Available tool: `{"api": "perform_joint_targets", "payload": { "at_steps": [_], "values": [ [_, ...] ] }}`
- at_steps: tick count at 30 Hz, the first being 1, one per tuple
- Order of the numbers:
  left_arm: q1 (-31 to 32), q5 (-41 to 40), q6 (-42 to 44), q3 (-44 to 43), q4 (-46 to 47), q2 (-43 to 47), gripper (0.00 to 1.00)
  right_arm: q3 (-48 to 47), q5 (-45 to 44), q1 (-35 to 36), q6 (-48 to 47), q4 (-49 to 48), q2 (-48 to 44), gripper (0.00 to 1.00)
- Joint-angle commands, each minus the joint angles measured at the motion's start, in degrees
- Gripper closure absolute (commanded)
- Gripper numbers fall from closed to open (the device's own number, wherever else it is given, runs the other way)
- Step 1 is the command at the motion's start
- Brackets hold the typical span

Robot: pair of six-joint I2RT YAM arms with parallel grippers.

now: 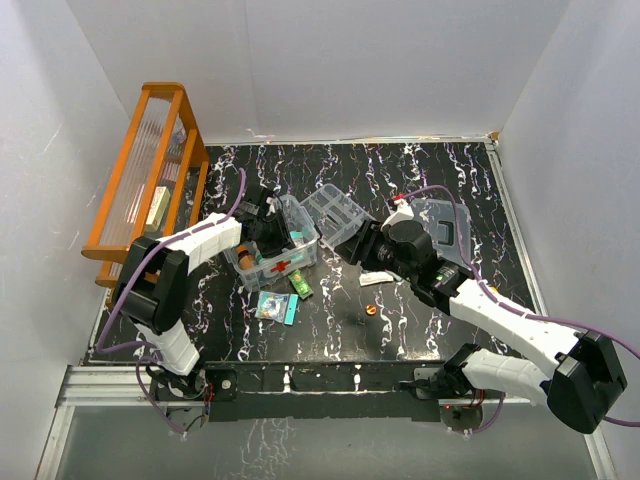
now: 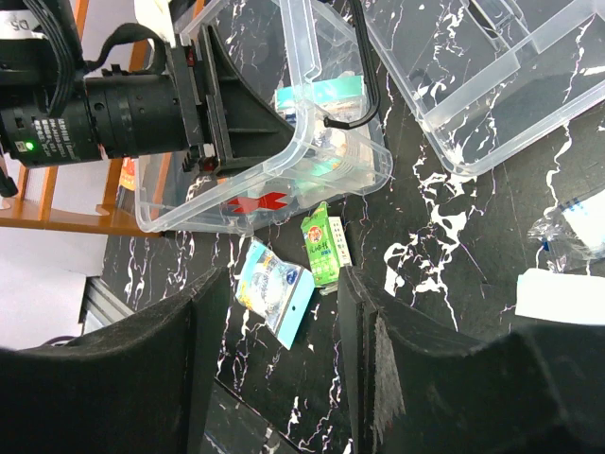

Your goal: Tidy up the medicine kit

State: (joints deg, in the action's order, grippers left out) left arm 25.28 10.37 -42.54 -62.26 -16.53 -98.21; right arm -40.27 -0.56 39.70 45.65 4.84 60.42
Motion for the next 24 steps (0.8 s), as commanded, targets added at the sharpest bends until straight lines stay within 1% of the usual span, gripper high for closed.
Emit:
{"api": "perform_joint_targets", "payload": {
  "at_steps": [1,3,4,7,13,18,19,21,24],
  "values": [
    [-0.1,-2.2,3.1,-4.5,-5.1,1.9,0.55,-0.9,0.6,0.0,0.8,-3.8,0.3,0.53],
    [-0.1,-3.1,4.3,-6.6,-7.9,1.7,0.51,-0.9,0.6,0.0,0.9,-3.9,0.4,0.53],
    [-0.2,-3.7,4.9,-7.6,-9.2,1.6,0.47,-0.8,0.6,0.0,1.1,-3.9,0.4,0.52],
    [-0.1,-5.3,5.9,-9.2,-11.2,2.4,0.42,-0.7,0.6,0.0,1.6,-4.3,0.3,0.52],
    [-0.1,-8.6,8.1,-10.4,-13.1,6.5,0.38,-1.1,0.4,0.0,0.4,-3.6,0.9,0.52],
    [-0.1,-8.4,13.0,-8.0,-7.3,15.9,0.36,-1.9,1.6,0.0,-2.5,-0.9,2.1,0.49],
    [-0.1,-7.4,14.8,-7.1,-5.1,18.4,0.35,-2.1,1.6,-0.1,-2.5,0.0,2.8,0.47],
    [-0.1,-3.7,19.1,-5.2,-1.7,23.0,0.34,-2.6,2.1,0.1,-1.3,1.5,4.1,0.47],
    [0.1,-0.8,23.7,-3.3,1.5,29.2,0.29,-1.8,4.3,0.3,1.2,-0.7,6.0,0.47]
  ]
}}
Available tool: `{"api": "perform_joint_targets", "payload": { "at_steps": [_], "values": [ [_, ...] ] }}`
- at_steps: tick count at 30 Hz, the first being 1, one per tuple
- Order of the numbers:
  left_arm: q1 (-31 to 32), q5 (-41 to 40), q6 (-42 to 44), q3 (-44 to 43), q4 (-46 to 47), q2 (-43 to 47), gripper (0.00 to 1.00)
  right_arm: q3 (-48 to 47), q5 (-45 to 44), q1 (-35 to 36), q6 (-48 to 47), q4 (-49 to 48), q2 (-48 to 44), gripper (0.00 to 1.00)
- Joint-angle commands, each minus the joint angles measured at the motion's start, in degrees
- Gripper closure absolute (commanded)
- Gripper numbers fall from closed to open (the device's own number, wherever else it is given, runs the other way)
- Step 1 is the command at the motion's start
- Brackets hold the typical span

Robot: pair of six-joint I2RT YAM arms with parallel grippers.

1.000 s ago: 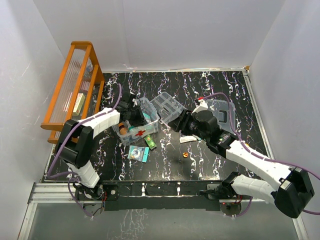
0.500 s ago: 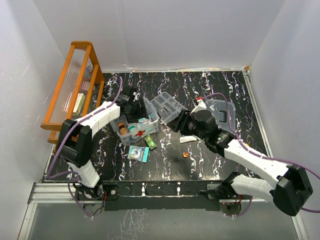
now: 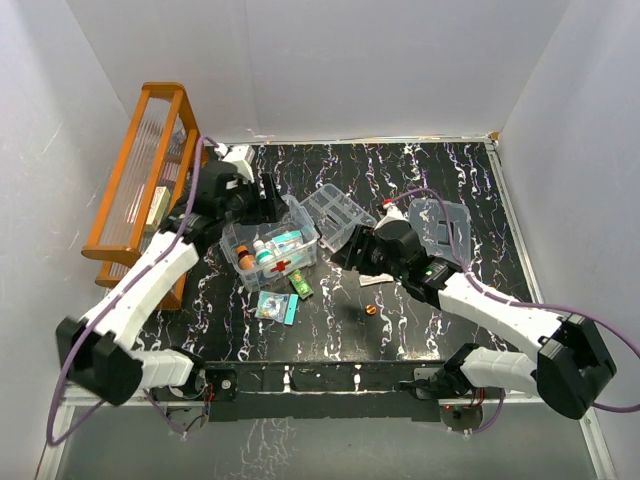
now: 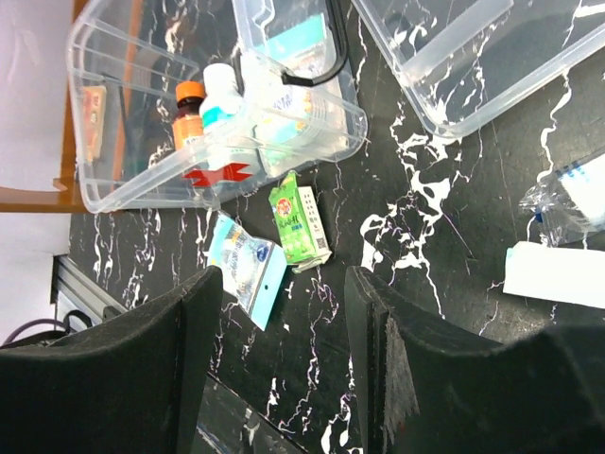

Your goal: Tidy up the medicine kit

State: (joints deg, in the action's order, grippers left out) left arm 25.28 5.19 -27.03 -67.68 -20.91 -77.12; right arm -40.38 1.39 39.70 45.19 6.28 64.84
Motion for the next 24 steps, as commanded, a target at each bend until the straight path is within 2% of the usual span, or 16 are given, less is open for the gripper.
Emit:
{"api": "perform_joint_targets", "payload": {
  "at_steps": [1,7,14,18,24],
  "values": [
    [0.0,4.7,9.2,2.8,6.9,10.1,0.27,-1.2,2.8,0.5,2.5,-3.2,2.2,0.47],
    [0.0,3.3,11.9,4.7,11.2,19.1,0.18,-0.3,-1.7,4.2,7.3,-3.7,4.4,0.48],
    [0.0,2.2,11.9,7.1,14.8,26.5,0.15,0.8,-11.2,14.4,14.9,-7.5,8.1,0.52],
    [0.0,0.6,9.0,7.2,13.1,28.9,0.15,-0.9,-14.9,19.1,17.9,-5.4,11.3,0.52],
    [0.0,1.1,7.9,5.5,5.8,30.7,0.15,-0.3,-14.4,22.1,21.6,-7.0,16.4,0.51]
  ]
}}
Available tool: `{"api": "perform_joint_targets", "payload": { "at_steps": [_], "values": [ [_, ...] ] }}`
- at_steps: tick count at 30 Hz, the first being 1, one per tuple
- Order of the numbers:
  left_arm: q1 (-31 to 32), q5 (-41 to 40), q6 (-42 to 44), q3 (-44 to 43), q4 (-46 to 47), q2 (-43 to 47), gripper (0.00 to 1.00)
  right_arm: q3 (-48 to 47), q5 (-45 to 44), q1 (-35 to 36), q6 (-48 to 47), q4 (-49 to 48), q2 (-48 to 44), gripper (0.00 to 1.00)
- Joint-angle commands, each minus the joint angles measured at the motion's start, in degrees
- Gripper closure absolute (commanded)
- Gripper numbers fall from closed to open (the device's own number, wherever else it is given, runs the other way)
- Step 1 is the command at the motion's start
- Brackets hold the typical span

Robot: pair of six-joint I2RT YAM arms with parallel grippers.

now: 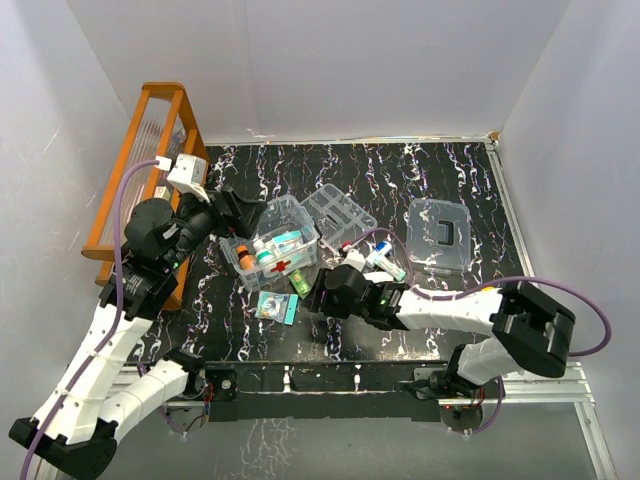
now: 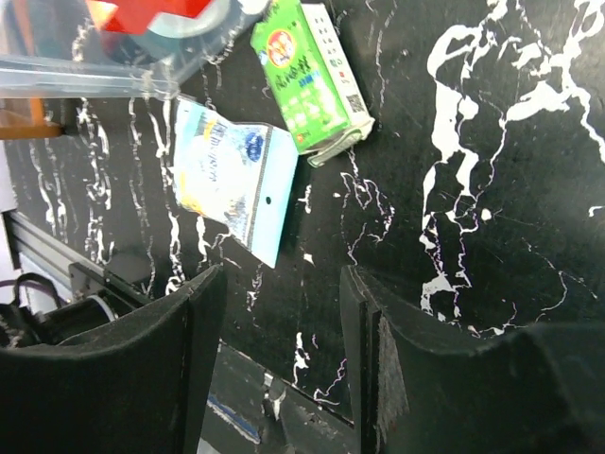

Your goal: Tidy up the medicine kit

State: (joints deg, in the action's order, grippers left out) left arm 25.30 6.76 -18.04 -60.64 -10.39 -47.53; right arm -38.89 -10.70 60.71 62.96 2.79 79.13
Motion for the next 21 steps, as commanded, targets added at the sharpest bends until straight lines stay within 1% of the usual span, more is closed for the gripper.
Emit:
{"api": "perform_joint_targets", "payload": {
  "at_steps": [1,4,7,11,16,17,19,21],
  "values": [
    [0.0,-0.4,-1.1,-1.8,-5.4,1.4,0.15,-1.6,-1.7,1.2,4.2,-4.8,2.8,0.51],
    [0.0,-0.5,-1.3,-2.2,-6.5,2.3,0.15,-1.7,-0.4,1.1,5.1,-7.9,5.4,0.51],
    [0.0,-0.7,-1.4,-2.1,-6.7,2.9,0.14,-3.5,1.1,1.2,5.6,-8.5,9.0,0.52],
    [0.0,-1.3,-1.4,-1.6,-6.1,3.2,0.14,-5.7,3.0,1.2,5.7,-9.2,13.5,0.56],
    [0.0,-2.3,0.1,-1.7,-6.2,2.9,0.14,-6.8,3.1,1.2,6.9,-10.0,16.6,0.59],
    [0.0,-2.2,0.7,-1.8,-5.9,2.9,0.14,-6.9,3.1,1.2,7.3,-10.0,17.3,0.6],
    [0.0,-1.7,1.8,-1.8,-4.5,3.3,0.13,-6.9,3.1,1.3,7.3,-10.3,18.3,0.66],
    [0.0,-1.7,2.5,-2.0,-3.0,3.5,0.13,-6.7,3.1,1.3,6.9,-11.1,19.2,0.67]
  ]
}}
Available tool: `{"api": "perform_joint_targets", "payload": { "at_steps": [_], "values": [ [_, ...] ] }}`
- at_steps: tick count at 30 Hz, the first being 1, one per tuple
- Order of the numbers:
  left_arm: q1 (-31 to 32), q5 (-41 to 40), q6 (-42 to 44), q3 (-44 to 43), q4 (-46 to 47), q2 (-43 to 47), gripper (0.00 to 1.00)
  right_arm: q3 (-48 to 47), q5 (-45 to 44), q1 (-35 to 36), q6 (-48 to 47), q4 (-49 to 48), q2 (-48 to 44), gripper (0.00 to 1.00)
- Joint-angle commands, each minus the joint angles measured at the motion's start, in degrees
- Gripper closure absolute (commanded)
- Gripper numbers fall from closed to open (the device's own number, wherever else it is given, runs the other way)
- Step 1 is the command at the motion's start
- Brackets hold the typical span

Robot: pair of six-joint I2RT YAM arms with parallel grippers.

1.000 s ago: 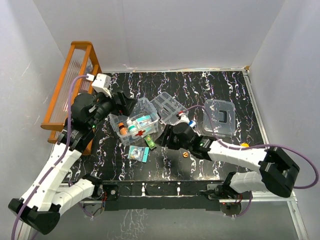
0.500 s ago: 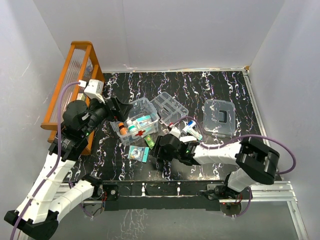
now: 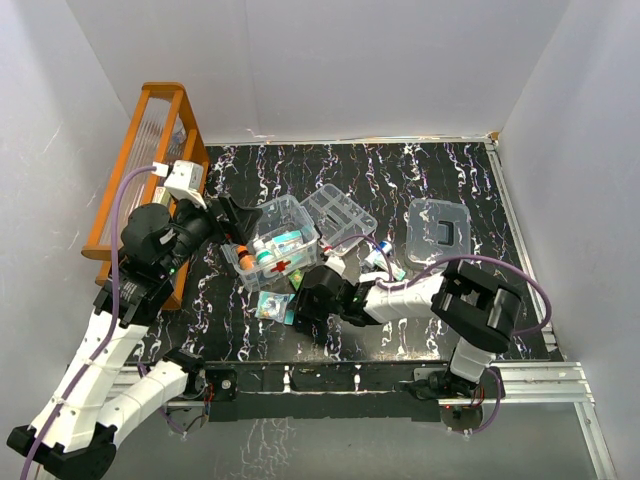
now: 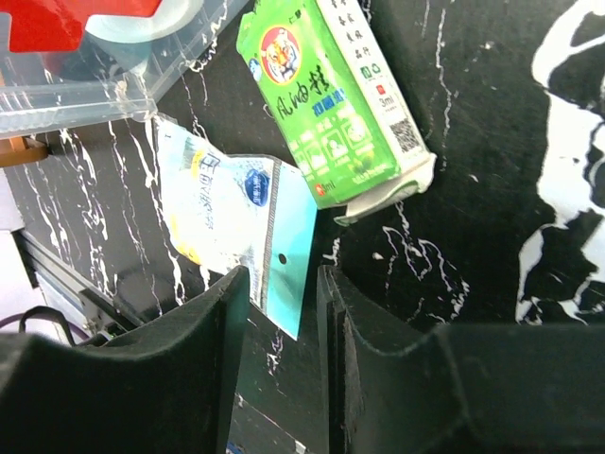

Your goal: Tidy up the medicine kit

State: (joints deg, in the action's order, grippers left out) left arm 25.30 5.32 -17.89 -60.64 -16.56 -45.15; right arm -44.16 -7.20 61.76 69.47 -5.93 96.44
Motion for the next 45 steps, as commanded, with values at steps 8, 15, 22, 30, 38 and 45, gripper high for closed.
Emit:
{"api": "perform_joint_targets", "payload": {
  "at_steps": [8,15,22,30,38,45],
  "values": [
    [0.0,0.2,4.1,-3.4,4.9,0.3,0.12,-2.4,-1.6,0.2,-0.7,-4.8,3.0,0.7],
    [-0.1,0.1,4.9,-3.6,4.6,-0.2,0.12,-4.0,-5.7,0.1,-2.9,-5.7,2.6,0.87],
    [0.0,2.7,6.3,-3.2,5.1,-0.5,0.14,-2.0,-7.1,0.1,-7.8,-9.2,-1.7,1.0],
    [0.0,6.1,6.8,0.0,6.5,-0.8,0.12,1.0,-3.9,-0.4,-13.1,-9.1,-9.7,1.0],
    [0.0,13.3,2.4,5.2,12.0,-1.9,0.16,3.1,-0.8,-2.0,-11.4,-1.3,-17.2,1.0],
    [0.0,15.3,2.6,9.2,11.8,-2.2,0.16,1.7,-1.4,-3.0,-10.3,4.7,-21.4,1.0]
  ]
}}
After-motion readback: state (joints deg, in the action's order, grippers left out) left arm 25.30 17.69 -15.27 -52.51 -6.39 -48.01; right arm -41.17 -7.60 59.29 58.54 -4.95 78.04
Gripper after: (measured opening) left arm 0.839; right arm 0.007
